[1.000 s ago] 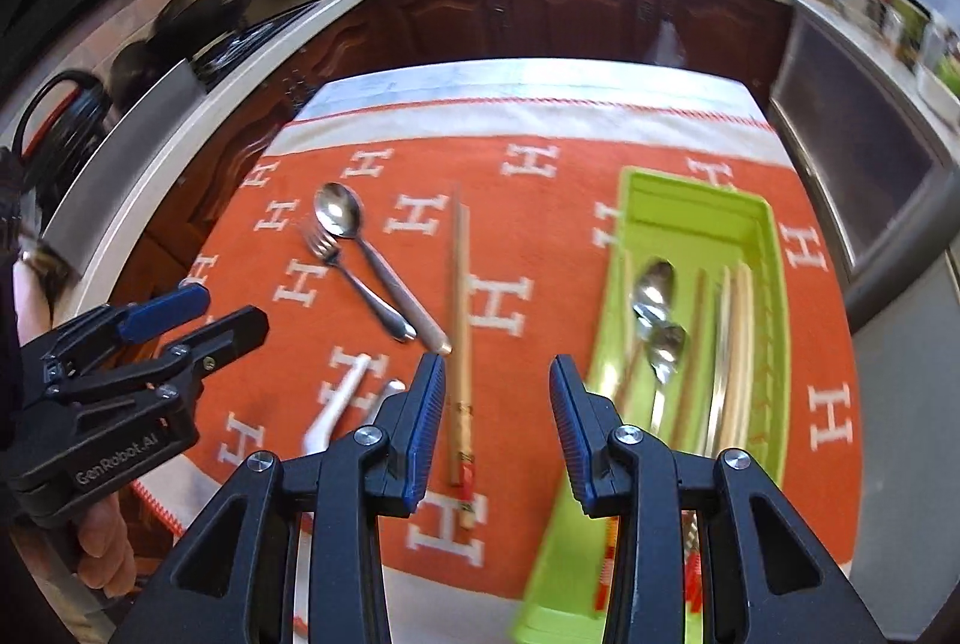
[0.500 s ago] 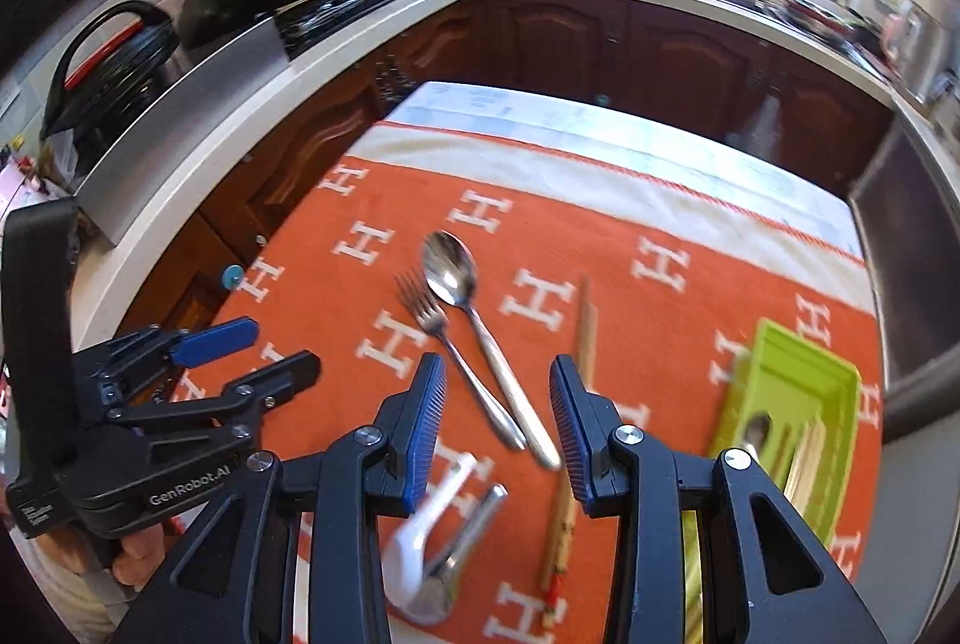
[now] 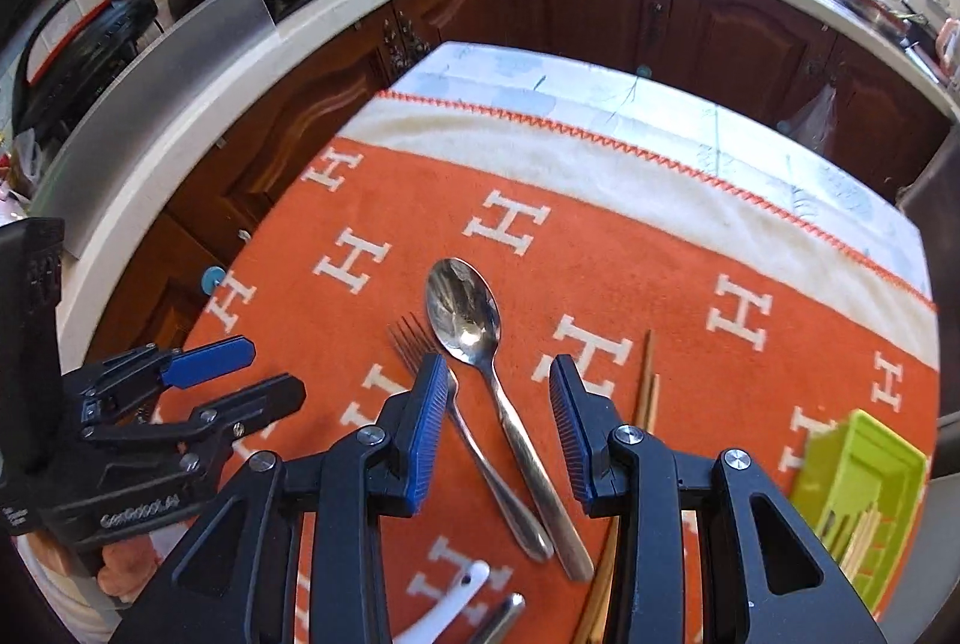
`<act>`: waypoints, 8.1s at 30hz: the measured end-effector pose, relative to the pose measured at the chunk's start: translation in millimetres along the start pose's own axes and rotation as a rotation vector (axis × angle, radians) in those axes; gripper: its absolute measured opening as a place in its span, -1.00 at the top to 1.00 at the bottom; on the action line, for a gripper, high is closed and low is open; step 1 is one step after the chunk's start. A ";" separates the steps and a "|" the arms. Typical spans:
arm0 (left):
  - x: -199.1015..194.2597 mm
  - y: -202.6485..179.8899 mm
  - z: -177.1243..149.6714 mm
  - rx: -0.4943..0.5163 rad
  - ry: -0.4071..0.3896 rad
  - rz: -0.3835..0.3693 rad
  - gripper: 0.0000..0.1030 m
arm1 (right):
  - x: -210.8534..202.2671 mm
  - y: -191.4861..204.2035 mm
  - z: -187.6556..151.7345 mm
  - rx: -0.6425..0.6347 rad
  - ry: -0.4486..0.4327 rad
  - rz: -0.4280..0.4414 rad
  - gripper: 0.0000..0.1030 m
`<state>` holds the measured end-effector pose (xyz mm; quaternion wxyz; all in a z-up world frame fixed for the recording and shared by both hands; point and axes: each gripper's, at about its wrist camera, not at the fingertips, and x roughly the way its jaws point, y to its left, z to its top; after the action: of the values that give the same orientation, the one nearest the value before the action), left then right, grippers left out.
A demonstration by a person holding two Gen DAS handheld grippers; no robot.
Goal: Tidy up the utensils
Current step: 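Move both open tools back over the remaining spoon and fork, then grasp the silver fork with the left tool while the right tool grasps the silver spoon, then carry the held fork and spoon into the green tray and open both tools, then move both open tools back over the white ceramic spoon, then grasp the white ceramic spoon with the left tool while the right tool grasps the silver spoon beside it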
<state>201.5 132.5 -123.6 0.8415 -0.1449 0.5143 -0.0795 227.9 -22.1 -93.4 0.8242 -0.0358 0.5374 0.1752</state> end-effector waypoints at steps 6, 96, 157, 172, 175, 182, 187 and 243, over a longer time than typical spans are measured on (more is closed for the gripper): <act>31.3 -12.1 5.8 0.028 -0.012 -0.004 -0.05 | 48.3 -10.8 -0.3 0.003 0.066 0.035 0.29; -49.3 -55.7 -25.2 0.108 -0.225 -0.210 1.00 | -83.9 -91.4 -77.3 0.277 -0.407 0.159 0.99; -1.7 -259.4 -32.3 0.517 -0.018 -0.069 0.40 | -96.3 -203.5 -245.2 0.610 -0.140 -0.007 0.74; -64.3 -149.5 -69.9 0.317 -0.034 -0.008 0.12 | -163.7 -128.7 -258.5 0.501 -0.292 -0.069 0.09; -67.3 -132.7 -82.4 0.294 -0.025 0.003 0.12 | -168.4 -107.5 -254.9 0.440 -0.307 -0.083 -0.17; -66.3 -109.0 -100.4 0.241 0.000 -0.007 0.11 | -166.7 -70.4 -246.4 0.369 -0.290 -0.044 -0.17; -60.7 -103.3 -107.8 0.223 0.022 -0.028 0.12 | -155.7 -53.3 -243.7 0.332 -0.250 -0.003 -0.17; -23.0 -70.9 -142.4 0.202 0.176 -0.286 0.12 | -52.5 -15.7 -229.2 0.293 -0.118 0.259 0.92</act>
<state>65.5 48.9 -142.2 0.7838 -0.1239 0.5493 -0.2618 14.0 -106.5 -144.5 0.8213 0.1642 0.5078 0.2014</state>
